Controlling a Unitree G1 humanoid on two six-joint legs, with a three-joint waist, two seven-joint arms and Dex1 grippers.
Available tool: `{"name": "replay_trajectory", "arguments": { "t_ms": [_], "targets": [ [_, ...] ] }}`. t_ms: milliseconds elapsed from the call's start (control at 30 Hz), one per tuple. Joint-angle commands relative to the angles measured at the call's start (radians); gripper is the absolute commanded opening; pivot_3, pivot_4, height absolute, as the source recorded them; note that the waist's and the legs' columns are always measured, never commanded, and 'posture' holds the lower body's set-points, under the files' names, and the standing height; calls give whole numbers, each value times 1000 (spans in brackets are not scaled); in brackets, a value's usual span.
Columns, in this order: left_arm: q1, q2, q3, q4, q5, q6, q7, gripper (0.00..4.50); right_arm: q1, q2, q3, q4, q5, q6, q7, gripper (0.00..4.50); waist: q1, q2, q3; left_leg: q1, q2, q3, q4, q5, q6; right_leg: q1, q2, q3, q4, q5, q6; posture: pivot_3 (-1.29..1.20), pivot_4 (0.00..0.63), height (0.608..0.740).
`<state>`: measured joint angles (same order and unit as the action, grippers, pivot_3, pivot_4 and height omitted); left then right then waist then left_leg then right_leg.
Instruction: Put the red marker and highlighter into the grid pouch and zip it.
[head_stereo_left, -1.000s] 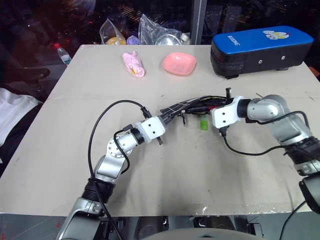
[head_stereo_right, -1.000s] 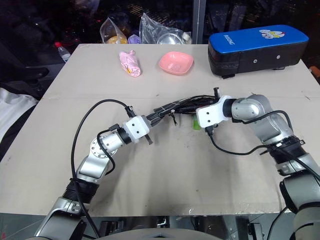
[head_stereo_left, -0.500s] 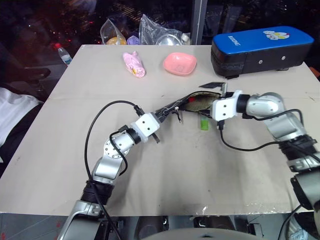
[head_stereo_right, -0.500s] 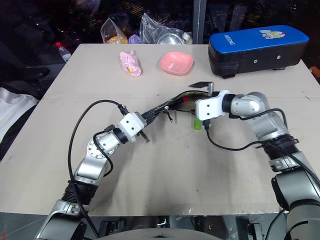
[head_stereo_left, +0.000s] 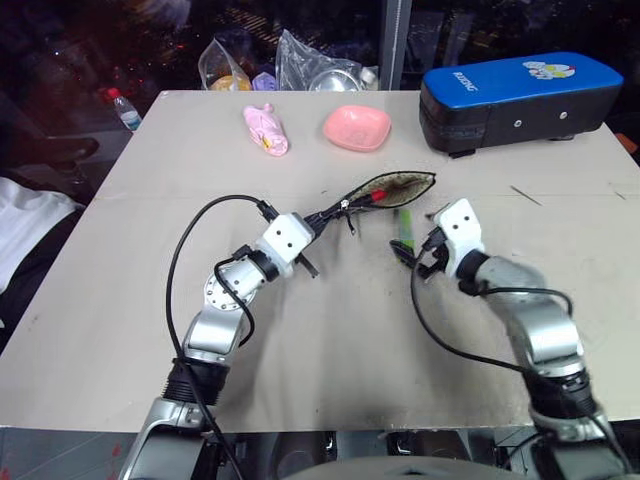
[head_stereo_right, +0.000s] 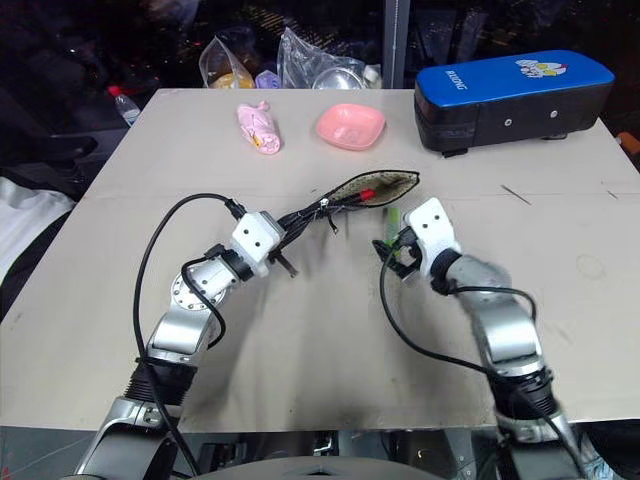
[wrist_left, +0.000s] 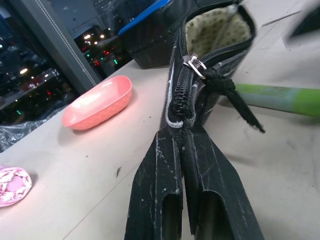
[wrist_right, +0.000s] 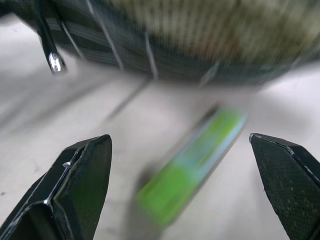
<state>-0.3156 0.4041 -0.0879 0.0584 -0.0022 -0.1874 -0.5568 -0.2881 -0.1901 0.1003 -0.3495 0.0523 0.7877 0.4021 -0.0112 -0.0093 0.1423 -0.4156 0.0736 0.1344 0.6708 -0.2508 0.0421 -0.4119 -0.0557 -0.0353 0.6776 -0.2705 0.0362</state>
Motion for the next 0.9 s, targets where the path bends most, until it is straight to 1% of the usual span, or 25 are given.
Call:
{"name": "replay_trajectory", "arguments": {
  "t_ms": [33, 133, 200, 233, 333, 367, 400, 433, 500, 533, 600, 700, 767, 833, 900],
  "targets": [
    [-21, 0, 9, -27, -11, -7, 0, 0, 1, 87, -25, 47, -20, 47, -142, 4452, 0, -1, 0, 0, 0, 0, 0, 0, 0, 0, 0, 0, 0, 0, 0, 0, 150, 740],
    [-19, -1, 10, -32, -8, -4, 3, 0, 4, 109, -19, 96, -30, 40, -180, 4452, 0, -1, -1, 0, 0, -1, 0, 0, 0, 0, 0, -1, 0, 0, 0, 0, 150, 740],
    [-15, -1, 10, -38, -6, -1, 5, 0, 3, 114, -13, 104, -24, 33, -188, 3937, 0, -2, -1, 0, 0, -1, 0, 0, 0, 0, 0, -1, 0, 0, 0, 0, 150, 740],
    [-12, -2, 10, -41, -5, 0, 7, 0, 2, 115, -13, 104, -22, 34, -192, 3606, 0, -2, -1, 0, 0, -1, 0, 0, 0, 0, 0, -1, 0, 0, 0, 0, 150, 740],
    [-5, -1, 12, -47, -3, 2, 11, 0, -8, 112, -33, 94, -19, 49, -215, 2108, -2, -2, -1, 0, 0, -1, 0, 0, 0, 0, 0, -1, 0, 0, 0, 0, 150, 740],
    [-4, -1, 13, -48, -3, 3, 13, 0, -13, 110, -47, 88, -17, 58, -223, 1676, -2, -2, -1, 0, 0, -1, 0, 0, 0, 0, 0, -1, 0, 0, 0, 0, 150, 740],
    [-3, -1, 13, -48, -3, 4, 14, 0, -18, 107, -62, 81, -15, 66, -230, 1122, -2, -2, -1, 0, 0, -1, 0, 0, 0, 0, 0, -1, 0, 0, 0, 0, 150, 740],
    [-3, -1, 14, -48, -3, 4, 16, 0, -23, 102, -74, 76, -14, 71, -236, 783, -1, -2, -1, 0, 0, -1, -1, 0, 0, 0, 0, -1, 0, 0, 0, 0, 150, 740],
    [-1, -3, 12, -49, -2, 4, 19, 0, -36, 81, -117, 63, -9, 78, -248, 787, 1, -2, -1, 0, 0, -2, 0, 0, 0, 0, 0, -1, 0, 0, 0, 0, 150, 740],
    [-1, -4, 10, -48, -2, 4, 20, 0, -47, 49, -143, 58, -9, 79, -242, 787, 4, -2, -1, 0, 0, -2, 0, 0, 0, 0, 0, -1, 0, 0, 0, 0, 150, 740],
    [-2, -7, 7, -49, -1, 5, 23, 0, -67, -26, -180, 54, -10, 62, -218, 787, 6, -2, -1, -1, -1, -2, 0, 0, 0, 0, -2, -1, -1, 0, 0, 0, 150, 740],
    [-1, -10, 5, -50, -2, 5, 23, 0, -85, -194, -204, 61, -23, 11, -148, 787, 2, -2, -1, -1, -1, -1, 0, 0, 1, 0, -3, -1, -1, 0, 0, 0, 150, 740],
    [-2, -11, 4, -49, -3, 5, 23, 0, -93, -262, -237, 67, -3, -43, -107, 787, 0, -2, -1, -1, -2, -1, -1, 0, 1, 0, -2, -1, -1, 0, 0, 0, 150, 740],
    [-2, -12, 4, -49, -3, 5, 23, 0, -89, -357, -240, 70, 0, -151, -21, 787, -4, 0, 0, 0, -1, -1, -2, 0, 0, 0, 0, -1, -2, 0, 0, 0, 150, 740],
    [-2, -15, 1, -47, -4, 4, 19, 0, -69, -499, -191, 79, -34, -353, 115, 787, -3, 1, 1, 0, -1, -1, -2, 0, 0, -1, 1, 0, -2, 0, 0, 0, 150, 740]
  ]
}}
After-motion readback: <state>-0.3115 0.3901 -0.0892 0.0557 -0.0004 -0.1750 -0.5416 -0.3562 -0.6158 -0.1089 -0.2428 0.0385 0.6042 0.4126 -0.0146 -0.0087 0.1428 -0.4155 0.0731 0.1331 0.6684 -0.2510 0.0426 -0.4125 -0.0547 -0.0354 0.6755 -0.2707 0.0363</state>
